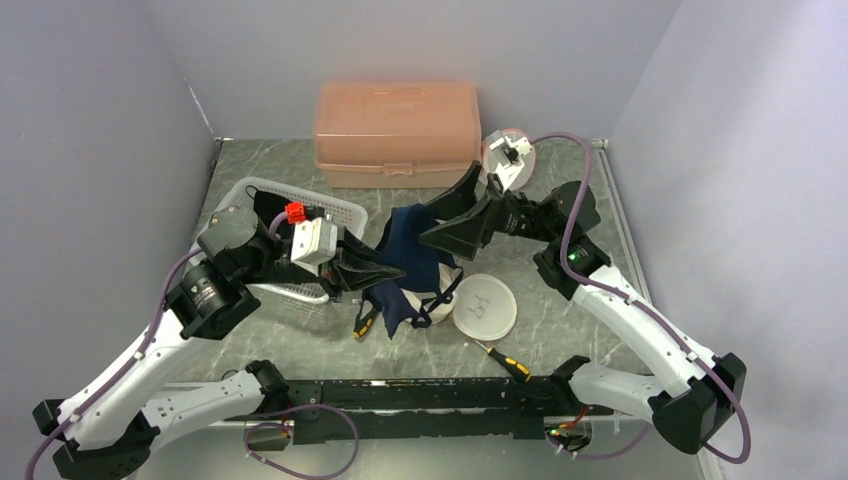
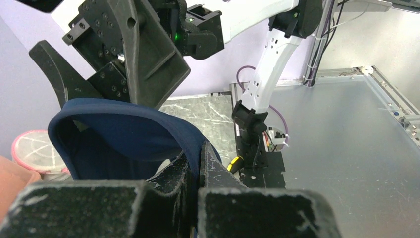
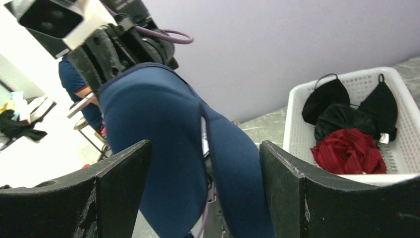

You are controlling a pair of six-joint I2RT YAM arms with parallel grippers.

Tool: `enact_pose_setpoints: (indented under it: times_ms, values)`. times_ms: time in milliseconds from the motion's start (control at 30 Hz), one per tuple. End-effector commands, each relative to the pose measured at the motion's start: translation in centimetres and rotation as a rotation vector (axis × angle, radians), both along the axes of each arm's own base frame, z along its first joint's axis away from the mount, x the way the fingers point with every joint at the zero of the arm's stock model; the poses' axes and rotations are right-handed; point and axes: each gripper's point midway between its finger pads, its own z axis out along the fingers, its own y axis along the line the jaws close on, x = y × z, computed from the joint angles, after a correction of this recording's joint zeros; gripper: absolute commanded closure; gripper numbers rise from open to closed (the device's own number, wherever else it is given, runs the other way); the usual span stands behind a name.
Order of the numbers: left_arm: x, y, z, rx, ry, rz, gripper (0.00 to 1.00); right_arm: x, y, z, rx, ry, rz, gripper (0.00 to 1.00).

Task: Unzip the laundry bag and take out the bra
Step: Pick up the bra from the laundry bag.

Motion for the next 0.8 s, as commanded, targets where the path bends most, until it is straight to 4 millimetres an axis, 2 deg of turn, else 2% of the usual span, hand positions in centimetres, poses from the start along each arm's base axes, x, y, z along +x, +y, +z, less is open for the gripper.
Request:
enact_pose_setpoints:
  times_ms: [0,167,267,467,600,633,667,700,767]
  values:
    - [-0.9,0.6,2.5,-0.070,-0.086,-0.022,0.97,1.2,-0.2,0.8,-0.002,-0.056,-0.098,0.16]
    - [-1.2,0.8,2.6,-0.070,-0.085,-0.027,0.97,2.0,0.1,-0.6,-0.020,-0.032,-0.111,0.17]
    - [-1.2,0.9,2.4,-0.068,-0.082,-0.024,0.97,1.5,0.3,-0.6,-0.008,-0.029,-0.073,0.26]
    - [-0.4,0.8,1.7,-0.057,-0.075,0.014,0.97,0.3,0.3,0.2,0.020,-0.043,-0.002,0.62]
    - [0.6,0.8,0.9,-0.042,-0.055,0.067,0.97,-0.2,0.0,0.7,0.024,-0.064,-0.003,0.95]
    - [0.9,0.8,0.6,-0.036,-0.042,0.086,0.96,-0.2,-0.1,0.8,0.021,-0.072,-0.013,1.00]
    - [1.3,0.8,0.1,-0.024,-0.026,0.106,0.91,-0.1,-0.3,0.9,0.018,-0.088,-0.031,1.00]
    - [1.7,0.8,-0.4,-0.014,-0.010,0.124,0.76,0.1,-0.5,1.0,0.007,-0.102,-0.059,1.00]
    - [2.2,1.0,-1.6,0.014,0.035,0.165,0.20,0.4,-1.2,1.7,-0.009,-0.158,-0.130,1.00]
